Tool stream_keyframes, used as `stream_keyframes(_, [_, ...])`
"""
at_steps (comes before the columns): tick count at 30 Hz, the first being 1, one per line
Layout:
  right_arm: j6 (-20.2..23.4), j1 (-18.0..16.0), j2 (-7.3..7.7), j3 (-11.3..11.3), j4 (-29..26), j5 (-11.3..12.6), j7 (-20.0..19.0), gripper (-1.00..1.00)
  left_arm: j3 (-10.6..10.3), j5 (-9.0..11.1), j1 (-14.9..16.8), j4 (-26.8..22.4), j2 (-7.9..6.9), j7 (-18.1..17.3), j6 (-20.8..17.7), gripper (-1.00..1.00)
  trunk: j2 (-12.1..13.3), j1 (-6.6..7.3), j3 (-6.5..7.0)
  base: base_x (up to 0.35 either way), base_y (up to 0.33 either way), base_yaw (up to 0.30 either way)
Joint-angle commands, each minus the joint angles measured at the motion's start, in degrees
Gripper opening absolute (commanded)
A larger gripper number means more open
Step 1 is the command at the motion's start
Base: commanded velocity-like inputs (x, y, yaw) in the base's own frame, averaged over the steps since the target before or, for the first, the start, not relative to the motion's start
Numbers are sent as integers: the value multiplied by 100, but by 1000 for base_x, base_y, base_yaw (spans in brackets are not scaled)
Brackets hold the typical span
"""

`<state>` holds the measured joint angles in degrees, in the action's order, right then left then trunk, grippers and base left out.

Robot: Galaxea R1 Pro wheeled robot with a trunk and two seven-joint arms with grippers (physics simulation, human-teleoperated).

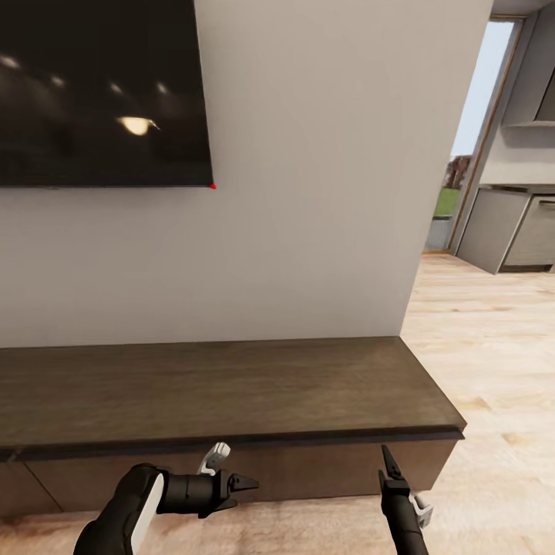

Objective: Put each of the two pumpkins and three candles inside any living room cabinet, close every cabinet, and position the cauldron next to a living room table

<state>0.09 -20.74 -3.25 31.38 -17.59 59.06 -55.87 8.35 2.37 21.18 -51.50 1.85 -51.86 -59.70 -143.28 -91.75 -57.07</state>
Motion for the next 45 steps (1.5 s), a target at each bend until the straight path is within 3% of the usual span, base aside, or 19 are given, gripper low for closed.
stream_keyframes(1, [0, 0, 0, 0, 0, 0, 2, 100, 0, 0, 0, 0, 0, 0, 1, 100, 0, 0, 0, 19, 0, 0])
stream_keyframes(45, [-1, -9, -9, 0, 1, 0, 6, 100, 9, 9, 0, 0, 0, 0, -6, 100, 0, 0, 0, 42, 0, 0])
